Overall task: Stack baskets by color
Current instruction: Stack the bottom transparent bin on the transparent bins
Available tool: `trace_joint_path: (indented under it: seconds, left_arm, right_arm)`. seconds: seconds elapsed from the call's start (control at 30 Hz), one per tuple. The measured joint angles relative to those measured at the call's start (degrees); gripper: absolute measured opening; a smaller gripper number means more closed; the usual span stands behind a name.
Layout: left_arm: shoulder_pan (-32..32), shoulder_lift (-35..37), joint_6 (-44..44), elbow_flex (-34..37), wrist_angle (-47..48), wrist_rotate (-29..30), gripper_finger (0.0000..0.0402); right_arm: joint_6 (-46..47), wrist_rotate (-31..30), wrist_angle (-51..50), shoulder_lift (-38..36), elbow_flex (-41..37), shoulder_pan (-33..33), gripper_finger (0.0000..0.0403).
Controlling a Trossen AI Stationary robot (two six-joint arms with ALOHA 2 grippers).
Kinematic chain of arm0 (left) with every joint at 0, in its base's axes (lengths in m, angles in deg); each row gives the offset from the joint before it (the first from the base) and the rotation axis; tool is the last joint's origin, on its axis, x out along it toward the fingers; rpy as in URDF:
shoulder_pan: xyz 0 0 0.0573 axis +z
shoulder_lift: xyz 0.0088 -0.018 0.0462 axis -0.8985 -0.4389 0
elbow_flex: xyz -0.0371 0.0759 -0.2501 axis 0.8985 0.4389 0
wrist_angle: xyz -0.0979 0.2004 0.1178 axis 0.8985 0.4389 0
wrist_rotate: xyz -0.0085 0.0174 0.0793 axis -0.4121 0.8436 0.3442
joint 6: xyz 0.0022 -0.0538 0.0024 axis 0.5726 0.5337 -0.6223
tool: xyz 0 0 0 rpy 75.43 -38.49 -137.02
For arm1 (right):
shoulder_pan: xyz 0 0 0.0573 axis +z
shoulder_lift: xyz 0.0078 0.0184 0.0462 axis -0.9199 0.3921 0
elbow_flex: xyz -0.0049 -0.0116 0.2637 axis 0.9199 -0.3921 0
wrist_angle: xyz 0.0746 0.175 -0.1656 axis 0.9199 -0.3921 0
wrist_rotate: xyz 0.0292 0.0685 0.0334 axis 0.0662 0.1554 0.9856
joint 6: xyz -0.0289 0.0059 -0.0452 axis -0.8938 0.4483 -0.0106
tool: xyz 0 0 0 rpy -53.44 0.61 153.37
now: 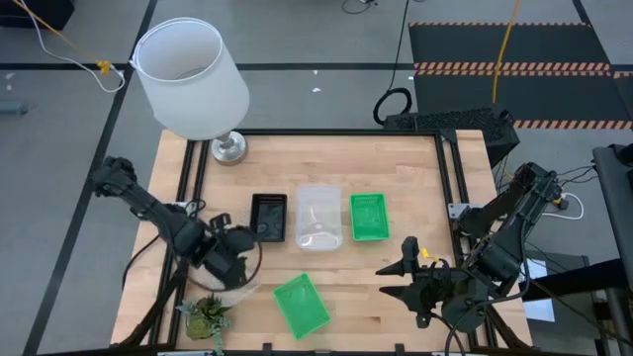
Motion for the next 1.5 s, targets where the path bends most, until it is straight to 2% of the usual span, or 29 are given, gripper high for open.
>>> trace_joint_path:
  seconds: [0.13,0.27,0.43,0.57,0.87,1.1,1.27,1.5]
  left_arm:
    - [-4.15,-6.23,6.48,-7.24,5.22,-0.64,0.0191]
    - [-7.32,-13.39,10.58,-12.64,6.64,-0.96,0.0191]
    - [-9.68,-21.35,12.12,-16.29,6.38,-1.58,0.0191]
    - [-10.44,-25.24,15.22,-16.52,6.10,-1.66,0.0191]
    - [-11.42,-27.77,20.44,-16.49,5.87,-1.90,0.0191]
    - [-11.41,-27.75,20.46,-14.80,2.03,-1.90,0.0189]
    - [-11.41,-27.76,19.63,-12.92,-1.88,-1.98,0.0154]
    - [-11.41,-27.75,20.70,-12.85,-1.77,-1.97,0.0054]
  right_arm:
    - [0.00,0.00,-0.02,0.00,0.00,0.00,0.0171]
    - [-0.35,0.00,-0.02,0.00,0.00,0.00,0.0171]
    - [-0.62,0.00,-0.02,0.00,0.00,0.00,0.0171]
    - [-1.26,0.00,-0.02,0.00,0.00,0.00,0.0171]
    - [-3.48,-0.02,0.01,0.00,0.00,-0.13,0.0171]
    - [-3.50,-0.02,0.03,0.00,0.00,-0.15,0.0171]
    - [-3.43,-0.02,0.40,0.00,0.00,-0.15,0.0171]
    - [-2.84,-0.02,0.38,0.00,0.00,-0.15,0.0171]
